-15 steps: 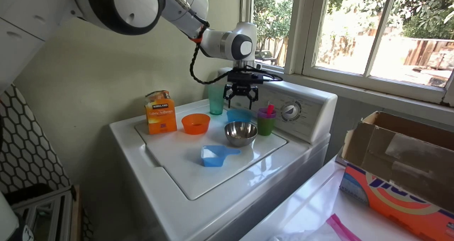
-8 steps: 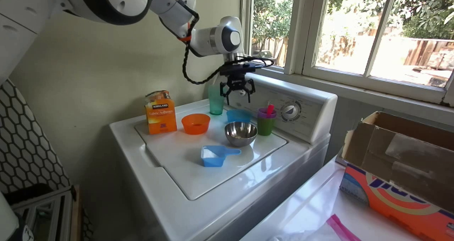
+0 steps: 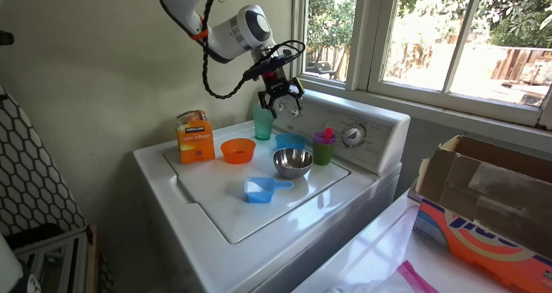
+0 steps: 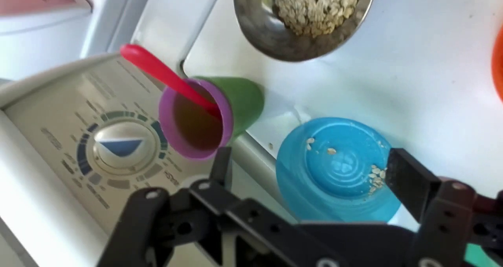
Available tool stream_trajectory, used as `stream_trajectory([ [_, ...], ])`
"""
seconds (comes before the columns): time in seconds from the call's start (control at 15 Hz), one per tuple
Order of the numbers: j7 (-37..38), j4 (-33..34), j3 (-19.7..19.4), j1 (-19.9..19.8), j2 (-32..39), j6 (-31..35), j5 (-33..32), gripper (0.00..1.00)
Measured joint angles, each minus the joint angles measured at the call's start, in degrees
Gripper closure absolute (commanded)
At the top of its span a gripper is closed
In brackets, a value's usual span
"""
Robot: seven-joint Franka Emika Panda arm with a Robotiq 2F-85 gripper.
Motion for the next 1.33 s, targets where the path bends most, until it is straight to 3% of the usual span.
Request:
stream_trajectory([
  [0.33,14.19,-7.81,-0.87,-0.07,-5.98,-6.31,-4.66,0.00],
  [0.6,17.45,-9.37,-0.65,-0.22,-6.83,-7.94,-6.29,0.00],
  [0.93,21.41,-7.11,-0.17,-2.92,-6.11,-7.65,-0.02,0.00],
  [1.33,28.34,-6.81,-2.29,-7.89,-7.22,-6.60,7.15,0.00],
])
